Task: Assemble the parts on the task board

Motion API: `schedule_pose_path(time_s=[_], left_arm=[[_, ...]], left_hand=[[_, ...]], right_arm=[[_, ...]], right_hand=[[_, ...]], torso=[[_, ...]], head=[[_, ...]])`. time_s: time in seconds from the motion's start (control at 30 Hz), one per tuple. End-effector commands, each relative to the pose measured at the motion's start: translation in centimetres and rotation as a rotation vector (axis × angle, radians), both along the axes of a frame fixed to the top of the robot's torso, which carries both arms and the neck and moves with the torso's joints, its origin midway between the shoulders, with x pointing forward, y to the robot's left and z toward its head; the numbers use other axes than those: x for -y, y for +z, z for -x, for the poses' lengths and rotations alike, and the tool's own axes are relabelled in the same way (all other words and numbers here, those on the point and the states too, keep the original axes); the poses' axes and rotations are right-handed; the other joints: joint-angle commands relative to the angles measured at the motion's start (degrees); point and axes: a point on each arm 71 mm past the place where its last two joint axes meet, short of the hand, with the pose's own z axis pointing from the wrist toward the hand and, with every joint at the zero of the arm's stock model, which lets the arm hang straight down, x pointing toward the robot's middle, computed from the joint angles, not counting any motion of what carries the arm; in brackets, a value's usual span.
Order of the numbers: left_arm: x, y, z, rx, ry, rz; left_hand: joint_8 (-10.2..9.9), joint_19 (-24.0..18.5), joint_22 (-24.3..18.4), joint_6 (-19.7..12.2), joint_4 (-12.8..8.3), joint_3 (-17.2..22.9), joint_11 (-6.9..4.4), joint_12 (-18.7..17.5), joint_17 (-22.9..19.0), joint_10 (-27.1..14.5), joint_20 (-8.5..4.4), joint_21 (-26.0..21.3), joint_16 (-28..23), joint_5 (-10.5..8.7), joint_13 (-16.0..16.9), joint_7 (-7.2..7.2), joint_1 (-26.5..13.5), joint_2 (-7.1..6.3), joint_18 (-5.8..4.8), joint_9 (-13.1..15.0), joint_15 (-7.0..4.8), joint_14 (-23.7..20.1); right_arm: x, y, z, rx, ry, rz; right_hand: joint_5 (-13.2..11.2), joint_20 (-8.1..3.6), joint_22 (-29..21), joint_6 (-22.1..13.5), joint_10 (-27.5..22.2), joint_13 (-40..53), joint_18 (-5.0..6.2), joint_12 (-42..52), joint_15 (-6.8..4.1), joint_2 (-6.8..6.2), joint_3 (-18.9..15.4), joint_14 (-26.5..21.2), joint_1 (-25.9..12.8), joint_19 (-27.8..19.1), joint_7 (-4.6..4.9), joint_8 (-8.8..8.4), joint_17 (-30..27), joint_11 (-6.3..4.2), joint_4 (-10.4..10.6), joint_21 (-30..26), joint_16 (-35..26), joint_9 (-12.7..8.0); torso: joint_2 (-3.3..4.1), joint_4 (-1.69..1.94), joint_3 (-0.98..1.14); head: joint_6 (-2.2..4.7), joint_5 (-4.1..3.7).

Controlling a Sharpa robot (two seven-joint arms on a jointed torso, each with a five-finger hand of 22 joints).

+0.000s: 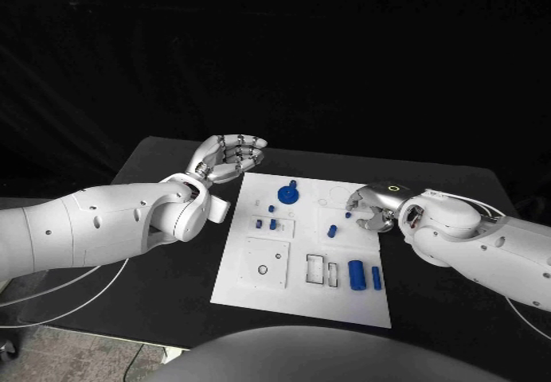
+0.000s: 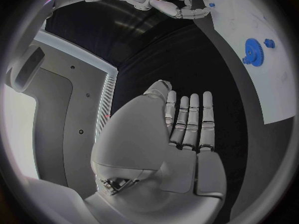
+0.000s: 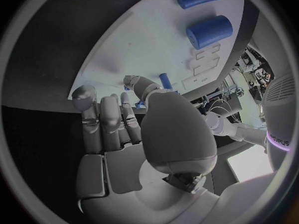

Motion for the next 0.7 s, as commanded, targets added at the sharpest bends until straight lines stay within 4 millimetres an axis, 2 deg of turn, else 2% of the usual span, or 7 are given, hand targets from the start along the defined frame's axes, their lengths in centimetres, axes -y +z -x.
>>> schedule_pose_path(time_s=[0.03,0.13,0.4,0.57,0.7], left_arm=[[0.24,0.26,0.06,0.006,-0.013,0.062],[0.35,0.22,0.09,0.001,-0.019,0.062],[0.42,0.07,0.12,-0.016,-0.027,0.055],[0.4,-0.03,0.08,-0.025,-0.031,0.047],[0.42,-0.09,0.03,-0.029,-0.035,0.04]], left_hand=[[0.52,0.74,-0.08,-0.58,-0.11,-0.56,0.14,0.51,-0.17,-0.47,0.0,-0.15,0.35,0.31,-0.19,0.07,0.52,0.31,0.97,-0.23,0.18,0.5],[0.77,1.16,-0.09,-0.72,-0.13,-0.85,0.23,0.85,-0.34,-0.64,0.16,-0.18,0.51,0.35,-0.39,0.14,0.79,0.47,1.05,-0.46,0.37,0.85],[1.17,1.9,-0.06,-1.09,-0.26,-1.29,0.57,1.42,-0.71,-0.98,0.53,-0.22,0.75,0.37,-0.85,0.37,1.53,0.81,1.13,-0.94,0.87,1.36],[1.4,2.32,0.0,-1.24,-0.36,-1.43,0.77,1.7,-0.9,-1.1,0.74,-0.18,0.85,0.4,-1.1,0.57,2.01,1.04,1.16,-1.18,1.09,1.59],[1.58,2.61,0.07,-1.39,-0.52,-1.55,0.91,1.93,-1.07,-1.17,0.87,-0.16,0.91,0.5,-1.32,0.74,2.48,1.14,1.19,-1.4,1.26,1.74]], right_arm=[[-0.1,-0.19,-0.08,0.022,0.025,0.031],[-0.12,-0.3,-0.19,0.029,0.027,0.022],[-0.12,-0.38,-0.39,0.037,0.032,-0.008],[-0.28,-0.39,-0.43,0.03,0.035,-0.03],[-0.52,-0.5,-0.5,0.024,0.037,-0.038]], right_hand=[[0.03,0.32,3.99,-0.08,0.32,-0.11,0.51,0.45,0.37,0.22,-0.33,0.05,-0.61,0.36,-0.04,-0.28,-0.02,0.24,0.12,0.34,0.36,-0.02],[0.47,0.32,4.03,0.29,0.83,-0.3,0.53,0.81,0.3,0.5,-0.3,0.08,-0.68,0.49,0.18,-0.33,-0.16,0.07,0.22,0.32,0.45,0.07],[-0.45,0.21,4.4,0.98,4.26,-1.51,0.37,2.11,0.1,0.93,-0.41,0.5,-1.52,1.42,0.27,-0.77,-0.37,-0.3,1.0,0.92,1.24,0.42],[-1.62,-0.1,4.84,1.74,8.84,-3.2,0.11,2.68,-0.38,1.11,-0.16,1.19,-2.25,2.58,0.96,-0.92,-0.28,-1.1,2.0,1.92,2.25,0.91],[-1.97,-0.17,5.2,2.47,10.98,-4.47,-0.13,2.43,-0.35,1.14,0.02,1.77,-2.53,3.5,1.33,-0.9,-0.11,-1.4,2.55,2.84,3.01,1.31]], torso=[[-0.06,-0.1,0.05],[-0.07,0.09,0.05],[-0.15,0.12,-0.02],[-0.19,0.08,-0.04],[-0.22,0.07,-0.05]], head=[[0.01,-0.13],[0.01,-0.36],[0.01,-0.39],[0.01,-0.4],[0.01,-0.45]])
